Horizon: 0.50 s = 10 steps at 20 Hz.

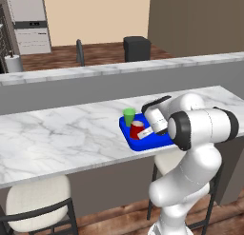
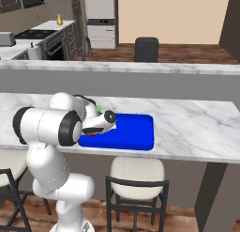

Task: There is a tray on the dining counter. Grab the cup, mug, and pitcher and place them on the tray. The pitcher may be placed next to the tray if it cannot fit the tray.

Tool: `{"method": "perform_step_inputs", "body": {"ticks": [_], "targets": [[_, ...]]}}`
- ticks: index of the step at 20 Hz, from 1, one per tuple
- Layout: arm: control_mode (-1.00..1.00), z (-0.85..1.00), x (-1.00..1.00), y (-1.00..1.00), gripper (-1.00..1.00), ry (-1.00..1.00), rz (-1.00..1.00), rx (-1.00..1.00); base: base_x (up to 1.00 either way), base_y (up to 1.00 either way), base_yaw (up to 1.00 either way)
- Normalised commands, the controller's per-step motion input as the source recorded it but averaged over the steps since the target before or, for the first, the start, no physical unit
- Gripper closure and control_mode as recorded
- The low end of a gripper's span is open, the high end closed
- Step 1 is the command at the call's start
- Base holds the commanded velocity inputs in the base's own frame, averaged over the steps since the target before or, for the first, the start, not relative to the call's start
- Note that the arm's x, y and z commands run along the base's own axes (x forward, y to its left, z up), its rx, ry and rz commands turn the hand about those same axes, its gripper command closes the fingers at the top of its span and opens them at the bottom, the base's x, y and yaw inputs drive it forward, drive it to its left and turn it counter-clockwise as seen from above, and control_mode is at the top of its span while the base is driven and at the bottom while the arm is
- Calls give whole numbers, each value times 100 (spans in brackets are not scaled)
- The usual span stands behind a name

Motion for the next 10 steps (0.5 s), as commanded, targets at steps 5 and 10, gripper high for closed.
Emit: {"method": "perform_step_inputs", "body": {"ticks": [5, 10], "targets": [[-100, 0, 0, 0, -100, 0, 0, 0, 0, 0, 0], [-100, 0, 0, 0, -100, 0, 0, 0, 0, 0, 0]]}}
